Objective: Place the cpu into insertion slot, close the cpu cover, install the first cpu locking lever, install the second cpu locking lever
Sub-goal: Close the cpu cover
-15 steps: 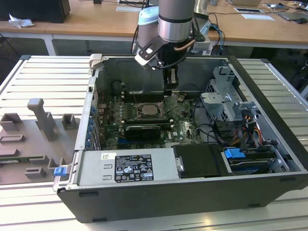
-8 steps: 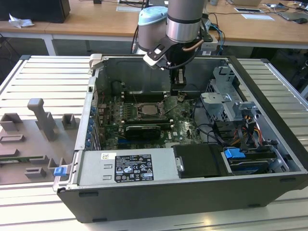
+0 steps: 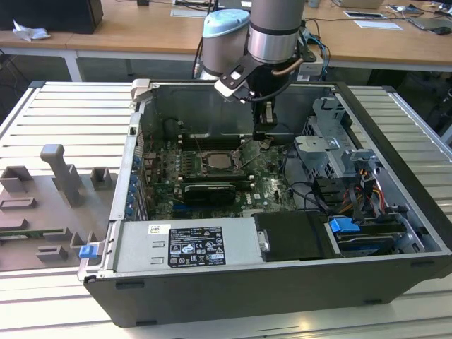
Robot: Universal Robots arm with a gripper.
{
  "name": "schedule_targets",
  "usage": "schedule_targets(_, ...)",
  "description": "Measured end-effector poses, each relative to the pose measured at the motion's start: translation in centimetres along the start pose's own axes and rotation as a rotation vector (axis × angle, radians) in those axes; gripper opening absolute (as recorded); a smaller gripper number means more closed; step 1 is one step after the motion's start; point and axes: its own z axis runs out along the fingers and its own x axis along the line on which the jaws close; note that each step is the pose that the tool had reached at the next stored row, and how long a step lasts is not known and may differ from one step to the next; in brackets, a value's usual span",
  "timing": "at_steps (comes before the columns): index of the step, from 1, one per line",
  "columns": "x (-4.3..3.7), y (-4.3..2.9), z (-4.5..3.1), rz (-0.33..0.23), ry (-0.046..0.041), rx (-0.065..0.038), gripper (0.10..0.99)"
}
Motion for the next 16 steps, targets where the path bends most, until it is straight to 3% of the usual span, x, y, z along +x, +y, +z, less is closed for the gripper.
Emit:
schedule_targets(3, 0.01, 0.82, 0.37, -0.005, 0.0001, 0.0, 0.106)
schedule_targets(8, 0.01, 1.42, 0.83, -0.024, 0.001, 0.0, 0.106)
schedule_targets(13, 0.01, 1.7, 1.41, -0.025, 0.0011, 0.0, 0.106)
schedule_targets(16, 0.01, 1.75, 2.27, -0.025, 0.001, 0.0, 0.106)
